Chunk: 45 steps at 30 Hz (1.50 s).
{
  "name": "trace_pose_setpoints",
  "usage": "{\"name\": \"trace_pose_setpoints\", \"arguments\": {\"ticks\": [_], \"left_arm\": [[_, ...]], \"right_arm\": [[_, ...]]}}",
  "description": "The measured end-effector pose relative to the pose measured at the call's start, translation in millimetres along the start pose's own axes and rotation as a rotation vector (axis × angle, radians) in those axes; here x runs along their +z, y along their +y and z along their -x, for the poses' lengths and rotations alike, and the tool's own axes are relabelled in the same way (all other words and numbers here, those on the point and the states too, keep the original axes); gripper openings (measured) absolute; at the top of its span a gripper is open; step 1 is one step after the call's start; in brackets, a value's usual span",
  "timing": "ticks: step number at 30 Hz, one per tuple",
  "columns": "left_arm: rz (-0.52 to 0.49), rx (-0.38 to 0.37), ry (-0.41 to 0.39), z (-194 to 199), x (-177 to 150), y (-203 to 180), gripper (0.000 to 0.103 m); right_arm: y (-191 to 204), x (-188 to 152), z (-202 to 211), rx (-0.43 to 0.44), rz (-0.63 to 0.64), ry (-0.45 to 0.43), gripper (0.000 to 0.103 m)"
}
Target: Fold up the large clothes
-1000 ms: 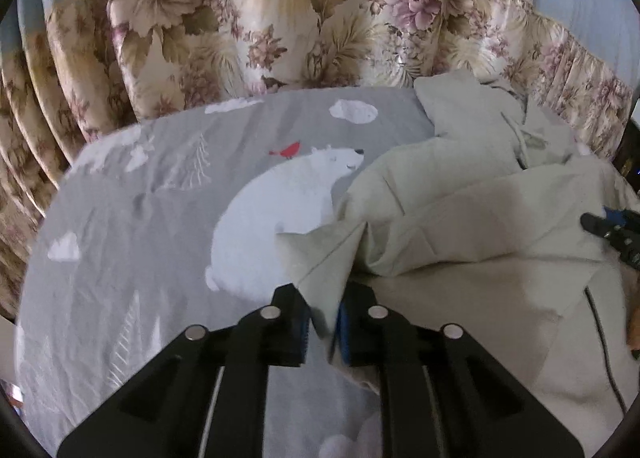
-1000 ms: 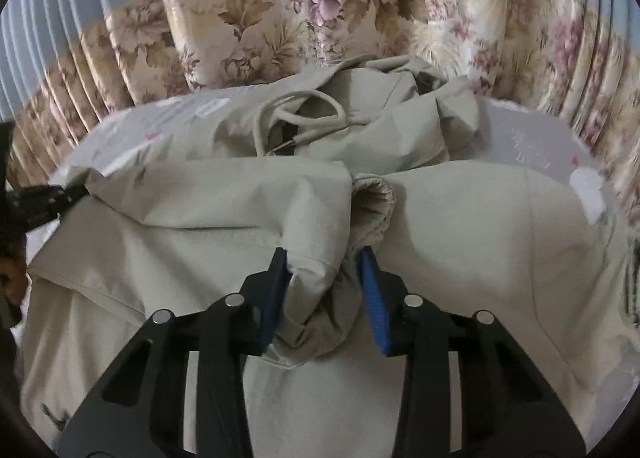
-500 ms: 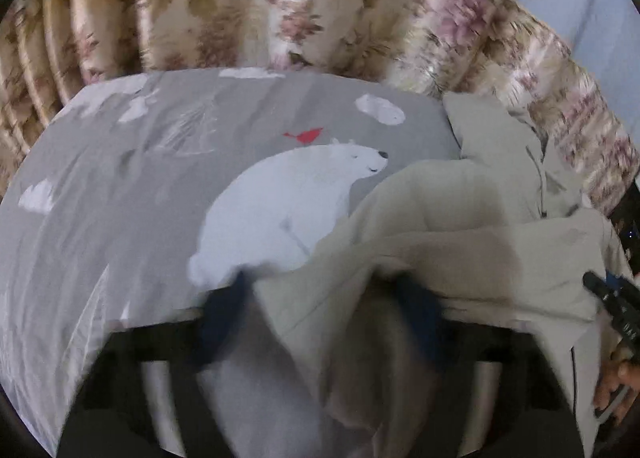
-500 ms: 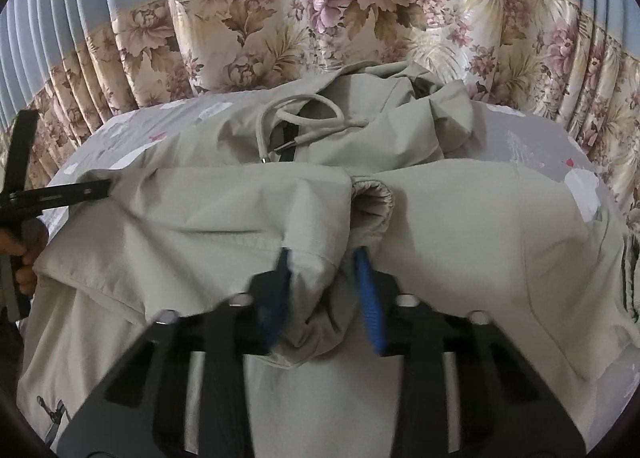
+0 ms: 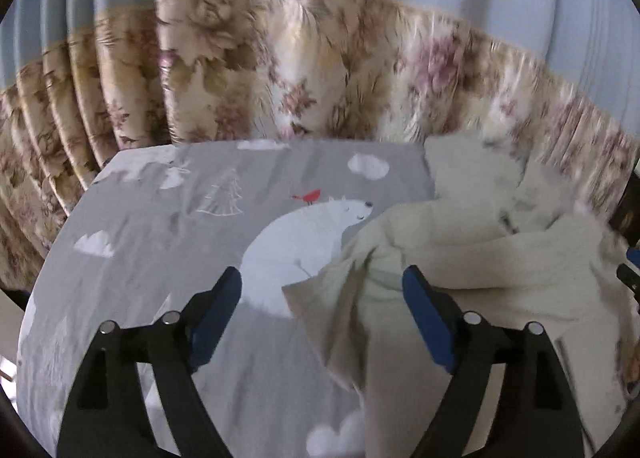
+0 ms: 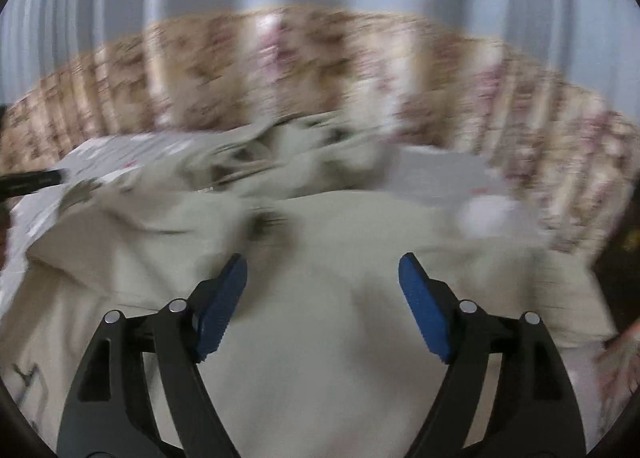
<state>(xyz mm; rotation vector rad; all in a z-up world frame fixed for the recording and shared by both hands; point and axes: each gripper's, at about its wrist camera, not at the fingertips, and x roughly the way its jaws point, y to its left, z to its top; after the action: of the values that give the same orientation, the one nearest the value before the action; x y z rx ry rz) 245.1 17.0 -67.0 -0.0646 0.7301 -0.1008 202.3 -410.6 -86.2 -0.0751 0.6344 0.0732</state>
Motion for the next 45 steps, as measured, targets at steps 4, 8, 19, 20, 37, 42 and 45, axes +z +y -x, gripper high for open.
{"name": "trace_pose_setpoints", "arguments": {"ticks": [4,8,19,20,37,42,45], "left_arm": [[0.073,-0.024,-0.052,22.0,-0.9,2.0,0.091],[0.121,-0.073,-0.084,26.2,-8.6,0.2,0.092],[0.077,-0.015,-0.097,24.6,-23.1,-17.9,0.092],[0.072,-0.021,-0.093,24.4,-23.6,-19.5,0.092],[-0.013,-0.023,-0.068,17.7,-31.2,-34.9,0.092],[0.010,-0.005,-0.079,21.7,-27.9,-27.6,0.092],[0.019,0.003,-0.087,25.4,-25.5,-23.0,0.092]], "right_arm": [[-77.7,-7.0,0.1,-0.195,-0.086,0.002,0.079],[-132.8,-22.8,-16.8,-0.275,-0.179,0.037,0.078],[-151.1,-47.0,-39.5,-0.413,-0.078,0.128,0.092],[-156.0,-50.9,-42.7,-0.414,-0.081,0.142,0.091],[-180.7,-47.6,-36.3,-0.357,-0.231,0.177,0.030],[-121.9,10.9,16.8,-0.176,-0.216,0.010,0.030],[-67.2,38.5,25.6,0.007,-0.201,-0.031,0.031]]}}
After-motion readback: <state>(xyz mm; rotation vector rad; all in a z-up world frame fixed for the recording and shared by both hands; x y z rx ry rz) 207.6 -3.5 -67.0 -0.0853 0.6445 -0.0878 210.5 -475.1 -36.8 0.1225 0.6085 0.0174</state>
